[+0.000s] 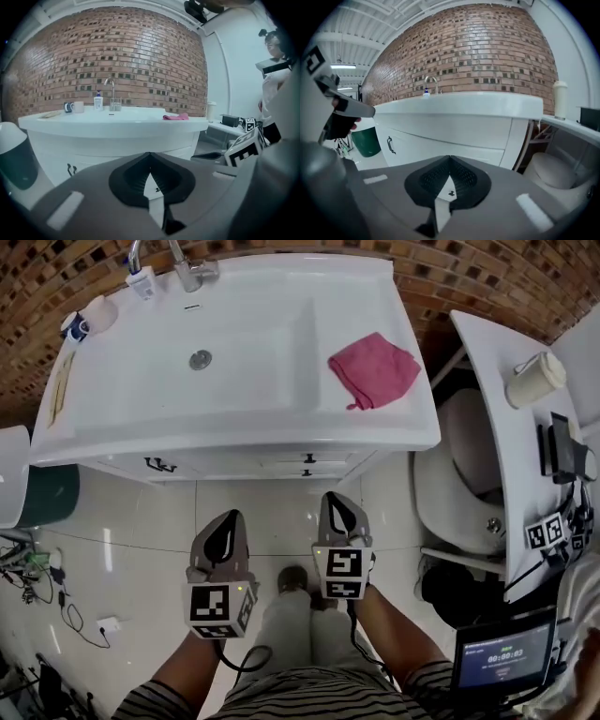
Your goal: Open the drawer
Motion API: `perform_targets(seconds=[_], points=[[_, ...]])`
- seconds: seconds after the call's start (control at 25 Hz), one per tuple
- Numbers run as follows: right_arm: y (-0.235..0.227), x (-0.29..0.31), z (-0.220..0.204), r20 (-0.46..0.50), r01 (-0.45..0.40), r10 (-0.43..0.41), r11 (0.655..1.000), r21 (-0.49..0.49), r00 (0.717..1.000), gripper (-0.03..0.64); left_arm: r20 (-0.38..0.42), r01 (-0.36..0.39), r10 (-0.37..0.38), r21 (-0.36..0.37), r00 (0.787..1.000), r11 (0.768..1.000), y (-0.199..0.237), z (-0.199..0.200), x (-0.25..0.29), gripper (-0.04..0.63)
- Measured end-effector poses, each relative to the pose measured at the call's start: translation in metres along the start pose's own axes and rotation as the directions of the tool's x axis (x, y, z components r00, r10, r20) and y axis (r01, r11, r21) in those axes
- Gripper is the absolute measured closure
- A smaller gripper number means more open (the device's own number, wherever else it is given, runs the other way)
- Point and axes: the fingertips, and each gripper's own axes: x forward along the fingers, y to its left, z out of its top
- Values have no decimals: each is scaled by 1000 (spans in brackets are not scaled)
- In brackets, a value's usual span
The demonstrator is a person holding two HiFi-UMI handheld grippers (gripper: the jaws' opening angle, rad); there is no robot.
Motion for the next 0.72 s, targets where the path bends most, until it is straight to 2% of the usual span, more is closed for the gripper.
perform_targets(seconds=[0.04, 0.08, 0.12, 0.28, 0.4, 0.52, 0.72], points=[[2, 18, -12, -8, 0, 0, 1000, 9, 1000, 608, 0, -1, 1, -9, 1000, 1000, 1, -8, 8, 580], [5, 35, -22, -15, 0, 0, 1000, 12, 1000, 482, 0, -1, 1, -15, 1000, 1000, 1, -17, 15, 580], [7, 52, -31, -17, 0, 0, 1000, 7, 1000, 412, -2, -2, 2, -23, 1000, 1000, 1, -24, 21, 578], [7, 107, -52, -4, 39, -39, 998, -42, 999, 407, -1, -13, 13, -66, 1000, 998, 4, -47, 44, 578], [-7, 135, -71, -33, 105, -106, 994, -19, 994, 407, 23, -6, 8, -77, 1000, 997, 7, -55, 56, 578], [-13, 153, -81, -42, 135, -135, 991, -11, 990, 408, 33, -3, 6, -87, 999, 996, 13, -61, 64, 580], [-14, 164, -80, -20, 150, -150, 989, 5, 989, 448, 22, -12, 14, -107, 1000, 994, 21, -72, 68, 578]])
